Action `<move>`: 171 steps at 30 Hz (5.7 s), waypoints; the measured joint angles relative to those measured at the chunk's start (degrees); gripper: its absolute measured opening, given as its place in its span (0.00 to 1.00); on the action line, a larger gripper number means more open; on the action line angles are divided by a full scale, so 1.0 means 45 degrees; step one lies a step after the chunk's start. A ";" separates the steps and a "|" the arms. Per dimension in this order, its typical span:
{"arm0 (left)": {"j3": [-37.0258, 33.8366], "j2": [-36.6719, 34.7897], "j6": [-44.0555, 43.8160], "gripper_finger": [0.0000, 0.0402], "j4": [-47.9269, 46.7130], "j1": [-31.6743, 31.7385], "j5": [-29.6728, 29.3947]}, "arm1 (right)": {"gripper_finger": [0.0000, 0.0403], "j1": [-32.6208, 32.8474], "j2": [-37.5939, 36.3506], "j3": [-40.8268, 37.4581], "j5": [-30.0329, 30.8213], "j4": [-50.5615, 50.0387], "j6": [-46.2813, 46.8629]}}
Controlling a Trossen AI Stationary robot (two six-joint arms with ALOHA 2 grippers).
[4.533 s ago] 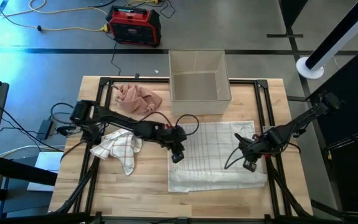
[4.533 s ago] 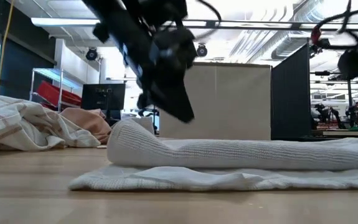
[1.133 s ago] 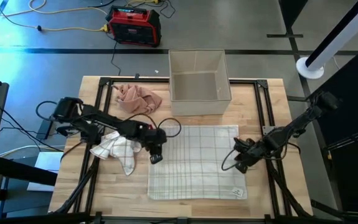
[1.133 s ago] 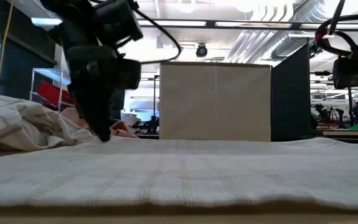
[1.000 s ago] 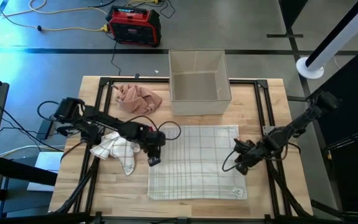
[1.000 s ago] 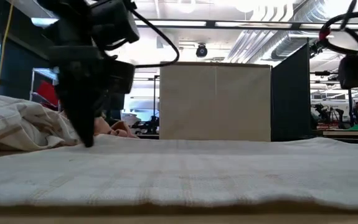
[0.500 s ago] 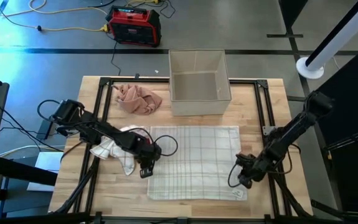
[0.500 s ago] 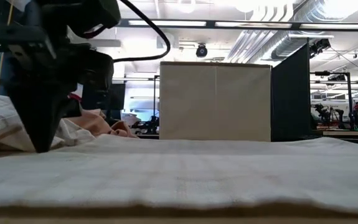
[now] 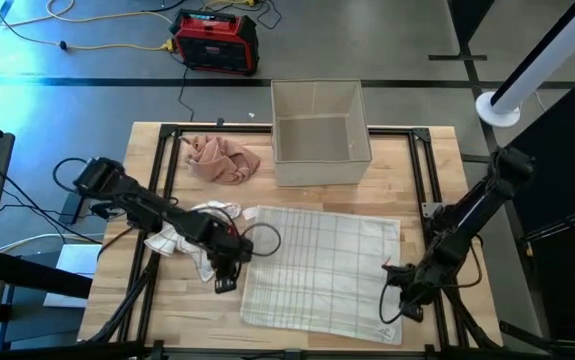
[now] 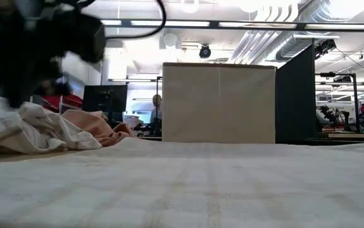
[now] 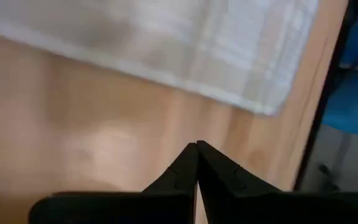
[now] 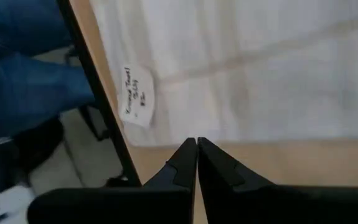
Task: Fold towel
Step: Fold the white striped towel
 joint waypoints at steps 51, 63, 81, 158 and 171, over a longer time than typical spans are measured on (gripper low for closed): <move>0.0182 0.0990 0.8287 0.40 0.1038 0.6837 -0.2116 | 0.40 -1.4634 0.4826 0.1486 0.0714 -0.7551 -1.4243; 0.0182 0.0990 0.9256 0.40 0.2306 0.6837 -0.2617 | 0.01 -1.4493 0.4567 0.1163 0.0133 -0.7283 -1.4426; 0.0220 0.3549 0.8501 0.47 0.3965 0.6844 -0.2941 | 0.00 -1.4030 0.4556 0.1193 0.0312 -0.7221 -1.4446; 0.1161 -0.0151 0.3152 0.42 -0.5497 -0.0896 -0.1459 | 0.40 -0.3365 0.4471 0.4306 -0.3254 -0.1825 -0.4573; -0.0796 -0.0156 0.2436 0.24 0.0230 -0.0825 -0.2039 | 0.06 -0.3685 0.3895 0.4121 0.2263 -0.2270 -0.3414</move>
